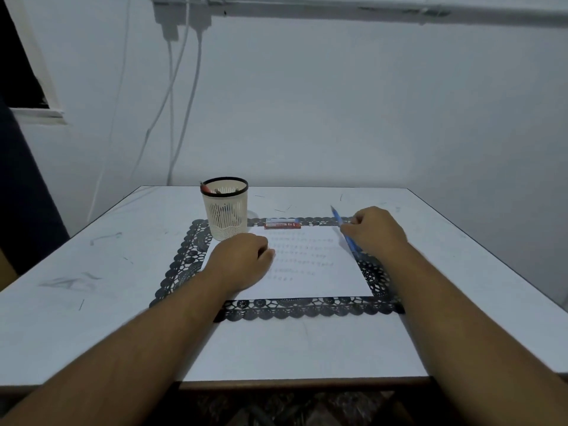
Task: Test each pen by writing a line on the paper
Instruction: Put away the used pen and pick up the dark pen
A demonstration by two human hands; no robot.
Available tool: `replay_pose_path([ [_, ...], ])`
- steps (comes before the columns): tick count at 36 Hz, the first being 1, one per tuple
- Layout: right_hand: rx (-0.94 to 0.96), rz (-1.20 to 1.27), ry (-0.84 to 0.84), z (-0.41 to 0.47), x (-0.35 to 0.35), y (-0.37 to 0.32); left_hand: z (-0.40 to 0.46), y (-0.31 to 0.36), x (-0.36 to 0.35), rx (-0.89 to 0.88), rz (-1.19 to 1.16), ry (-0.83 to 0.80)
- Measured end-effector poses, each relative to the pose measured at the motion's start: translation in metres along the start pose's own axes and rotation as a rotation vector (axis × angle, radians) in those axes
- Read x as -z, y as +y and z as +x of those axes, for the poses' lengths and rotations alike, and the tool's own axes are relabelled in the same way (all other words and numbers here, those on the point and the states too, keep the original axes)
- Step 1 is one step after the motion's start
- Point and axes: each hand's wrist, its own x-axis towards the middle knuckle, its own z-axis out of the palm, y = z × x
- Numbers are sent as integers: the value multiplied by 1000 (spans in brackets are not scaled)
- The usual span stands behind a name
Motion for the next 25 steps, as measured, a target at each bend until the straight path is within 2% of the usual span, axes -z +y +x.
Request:
replay_pose_path([
  [4,291,128,-112,-16,-8,-24,-1,-2,8,-64,-35,150],
  [9,508,-69,-200,-27,-30,-50,2,-8,15,-195,-185,316],
  [14,667,-142,-169,-33,-50,-53,5,-10,8,-293,-148,146],
  [18,631,-97,-178,-29,-51,-49,2,-10,6,-263,-85,63],
  [22,506,103,-164,-20,-36,-34,2,-10,10,-186,-121,51],
  [25,463,158,-284,-17,-23,-22,2,-11,10,-139,-184,31],
])
